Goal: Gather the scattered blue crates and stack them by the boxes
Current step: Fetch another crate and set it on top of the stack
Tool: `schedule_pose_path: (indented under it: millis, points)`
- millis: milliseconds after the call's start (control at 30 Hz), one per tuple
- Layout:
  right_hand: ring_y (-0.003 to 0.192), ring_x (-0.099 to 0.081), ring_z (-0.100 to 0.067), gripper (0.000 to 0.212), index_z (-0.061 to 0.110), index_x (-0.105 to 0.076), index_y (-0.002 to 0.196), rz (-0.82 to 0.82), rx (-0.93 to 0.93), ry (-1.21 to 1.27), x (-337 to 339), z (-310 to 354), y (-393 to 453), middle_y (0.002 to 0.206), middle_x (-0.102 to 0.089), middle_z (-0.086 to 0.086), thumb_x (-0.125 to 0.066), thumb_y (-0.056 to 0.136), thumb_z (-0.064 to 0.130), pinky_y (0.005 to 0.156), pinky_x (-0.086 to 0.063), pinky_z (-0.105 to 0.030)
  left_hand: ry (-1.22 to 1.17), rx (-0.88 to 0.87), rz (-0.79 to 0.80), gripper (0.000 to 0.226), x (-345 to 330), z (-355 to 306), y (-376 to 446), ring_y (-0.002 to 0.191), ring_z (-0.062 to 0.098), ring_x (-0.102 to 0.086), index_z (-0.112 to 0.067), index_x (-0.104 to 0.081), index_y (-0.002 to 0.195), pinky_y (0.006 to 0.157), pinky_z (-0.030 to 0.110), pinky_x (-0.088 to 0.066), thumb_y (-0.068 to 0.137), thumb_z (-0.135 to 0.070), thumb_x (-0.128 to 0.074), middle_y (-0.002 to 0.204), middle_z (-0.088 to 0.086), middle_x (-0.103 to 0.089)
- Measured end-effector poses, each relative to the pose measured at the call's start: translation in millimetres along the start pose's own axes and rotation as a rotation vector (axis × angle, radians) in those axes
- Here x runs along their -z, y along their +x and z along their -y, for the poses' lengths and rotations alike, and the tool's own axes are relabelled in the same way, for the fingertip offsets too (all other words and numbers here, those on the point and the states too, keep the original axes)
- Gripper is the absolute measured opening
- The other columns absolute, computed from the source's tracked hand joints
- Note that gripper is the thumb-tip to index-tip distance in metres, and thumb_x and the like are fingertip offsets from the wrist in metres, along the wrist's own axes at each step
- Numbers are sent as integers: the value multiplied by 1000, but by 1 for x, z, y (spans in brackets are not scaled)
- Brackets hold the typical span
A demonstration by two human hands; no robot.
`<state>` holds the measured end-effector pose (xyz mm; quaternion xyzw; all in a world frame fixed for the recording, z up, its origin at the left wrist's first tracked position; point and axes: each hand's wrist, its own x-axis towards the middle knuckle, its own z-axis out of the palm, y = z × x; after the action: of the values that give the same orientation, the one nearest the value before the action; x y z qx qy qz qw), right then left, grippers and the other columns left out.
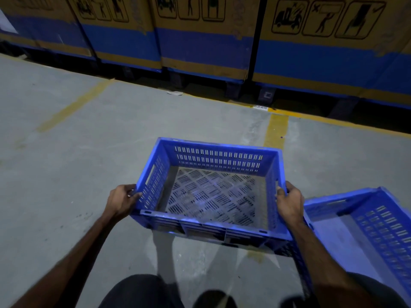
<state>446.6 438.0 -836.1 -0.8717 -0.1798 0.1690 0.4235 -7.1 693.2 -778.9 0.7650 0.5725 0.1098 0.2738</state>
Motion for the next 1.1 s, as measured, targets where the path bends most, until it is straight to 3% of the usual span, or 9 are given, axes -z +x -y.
schedule_pose_path:
  millis: [233, 467, 567, 733, 833, 933, 1100]
  points:
    - [78, -70, -42, 40, 16, -71, 102, 14, 105, 35, 78, 169, -11, 77, -72, -14, -48, 81, 41, 73, -58, -56, -55, 32, -58, 38, 126, -71, -28, 76, 33, -70, -14, -75, 95, 73, 41, -57, 79, -44, -58, 80, 7, -76]
    - [77, -72, -37, 31, 29, -69, 102, 81, 195, -12, 172, 352, -28, 76, -73, -8, -48, 82, 42, 79, -59, -55, -125, 81, -134, 30, 303, -162, -74, 77, 29, -72, -18, -79, 106, 74, 40, -58, 85, -36, -68, 84, 8, -77]
    - [78, -72, -35, 24, 28, -70, 101, 104, 207, -10, 211, 433, -53, 77, -73, -7, -52, 87, 33, 82, -59, -52, -148, 110, -175, 18, 380, -197, -97, 76, 27, -71, -20, -80, 109, 70, 37, -54, 93, -21, -71, 83, 6, -76]
    - [79, -72, -34, 27, 26, -70, 104, 160, 227, 17, 264, 547, -92, 79, -74, -7, -52, 87, 35, 82, -59, -52, -177, 202, -219, 22, 504, -241, -141, 77, 27, -71, -21, -80, 112, 73, 40, -56, 92, -21, -71, 84, 7, -76]
    - [77, -71, -35, 27, 28, -70, 105, 181, 264, 41, 286, 608, -119, 76, -72, -5, -51, 87, 37, 78, -60, -50, -242, 267, -251, 30, 567, -258, -168, 73, 22, -71, -23, -80, 113, 71, 38, -55, 85, -29, -72, 79, 4, -78]
    - [73, -69, -32, 17, 26, -70, 101, 215, 316, 27, 305, 661, -147, 71, -68, -4, -55, 94, 26, 73, -57, -47, -317, 326, -296, 47, 614, -264, -193, 75, 21, -73, -27, -80, 114, 76, 39, -58, 75, -47, -63, 73, -2, -77]
    - [61, -67, -16, 18, 14, -73, 106, 267, 410, 49, 313, 721, -180, 71, -68, -5, -59, 97, 19, 64, -54, -34, -355, 365, -410, 44, 661, -258, -218, 80, 30, -72, -25, -80, 107, 75, 39, -56, 85, -59, -63, 71, 4, -75]
